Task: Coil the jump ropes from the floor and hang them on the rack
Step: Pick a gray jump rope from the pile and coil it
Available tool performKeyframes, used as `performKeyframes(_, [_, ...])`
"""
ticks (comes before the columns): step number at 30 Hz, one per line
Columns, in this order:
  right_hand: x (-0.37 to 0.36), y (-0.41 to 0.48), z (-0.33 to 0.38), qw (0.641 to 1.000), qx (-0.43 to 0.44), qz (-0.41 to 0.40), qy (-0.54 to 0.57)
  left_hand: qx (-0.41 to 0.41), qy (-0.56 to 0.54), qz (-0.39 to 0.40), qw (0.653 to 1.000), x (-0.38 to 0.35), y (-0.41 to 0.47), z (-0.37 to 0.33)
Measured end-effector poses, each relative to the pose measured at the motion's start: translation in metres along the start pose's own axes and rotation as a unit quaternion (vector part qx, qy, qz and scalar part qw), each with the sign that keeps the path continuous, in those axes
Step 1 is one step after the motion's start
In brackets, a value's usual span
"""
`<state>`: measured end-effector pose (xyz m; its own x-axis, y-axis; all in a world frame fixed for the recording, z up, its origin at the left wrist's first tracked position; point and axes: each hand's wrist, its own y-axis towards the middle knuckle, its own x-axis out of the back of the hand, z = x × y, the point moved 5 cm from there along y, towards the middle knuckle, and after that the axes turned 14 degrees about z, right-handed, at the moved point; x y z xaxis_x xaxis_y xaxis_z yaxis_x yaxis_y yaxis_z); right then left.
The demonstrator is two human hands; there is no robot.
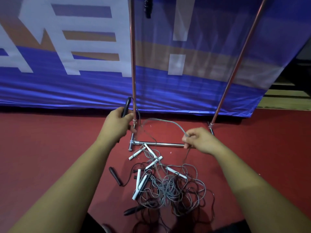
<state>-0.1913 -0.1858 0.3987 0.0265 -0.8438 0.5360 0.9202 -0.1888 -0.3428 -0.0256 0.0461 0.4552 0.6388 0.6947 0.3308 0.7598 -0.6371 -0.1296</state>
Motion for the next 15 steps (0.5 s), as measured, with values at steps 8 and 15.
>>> performKeyframes(8, [-0.02,-0.02,0.078,0.984,0.178,-0.012,0.017,-0.029,0.067,0.288,0.955,-0.067,-0.024,-0.019])
performKeyframes(15, [-0.012,0.0,0.015,0.989,0.022,0.06,-0.131,-0.087,-0.233,0.126,0.96,-0.039,-0.008,-0.026])
